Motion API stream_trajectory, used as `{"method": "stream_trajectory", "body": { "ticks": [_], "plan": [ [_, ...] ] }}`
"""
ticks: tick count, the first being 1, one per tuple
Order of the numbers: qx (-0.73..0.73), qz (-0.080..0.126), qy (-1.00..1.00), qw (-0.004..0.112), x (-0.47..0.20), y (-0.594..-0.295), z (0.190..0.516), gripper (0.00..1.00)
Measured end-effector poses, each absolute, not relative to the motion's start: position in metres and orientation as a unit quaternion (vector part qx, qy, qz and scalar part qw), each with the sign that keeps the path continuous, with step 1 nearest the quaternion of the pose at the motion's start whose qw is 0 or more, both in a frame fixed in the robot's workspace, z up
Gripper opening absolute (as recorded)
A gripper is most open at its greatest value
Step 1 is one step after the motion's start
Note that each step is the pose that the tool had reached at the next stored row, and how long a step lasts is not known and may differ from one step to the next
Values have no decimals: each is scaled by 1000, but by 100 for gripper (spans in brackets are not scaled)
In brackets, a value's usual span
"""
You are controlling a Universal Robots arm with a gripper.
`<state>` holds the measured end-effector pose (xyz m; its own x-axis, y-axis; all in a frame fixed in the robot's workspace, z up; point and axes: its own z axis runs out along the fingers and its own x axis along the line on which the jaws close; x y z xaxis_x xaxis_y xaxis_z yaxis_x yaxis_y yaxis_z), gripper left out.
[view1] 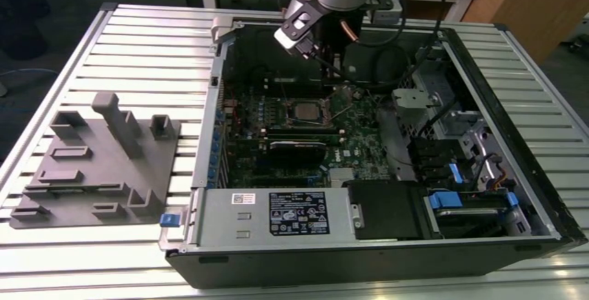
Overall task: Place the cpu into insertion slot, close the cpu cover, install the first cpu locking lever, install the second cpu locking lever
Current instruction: 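Close the cpu cover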
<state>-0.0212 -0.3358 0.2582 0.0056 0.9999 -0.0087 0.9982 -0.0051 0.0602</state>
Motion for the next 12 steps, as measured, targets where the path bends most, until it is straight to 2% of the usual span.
{"method": "stream_trajectory", "body": {
  "ticks": [12],
  "plan": [
    [709,18,705,24,-7,-336,258,11]
  ]
}}
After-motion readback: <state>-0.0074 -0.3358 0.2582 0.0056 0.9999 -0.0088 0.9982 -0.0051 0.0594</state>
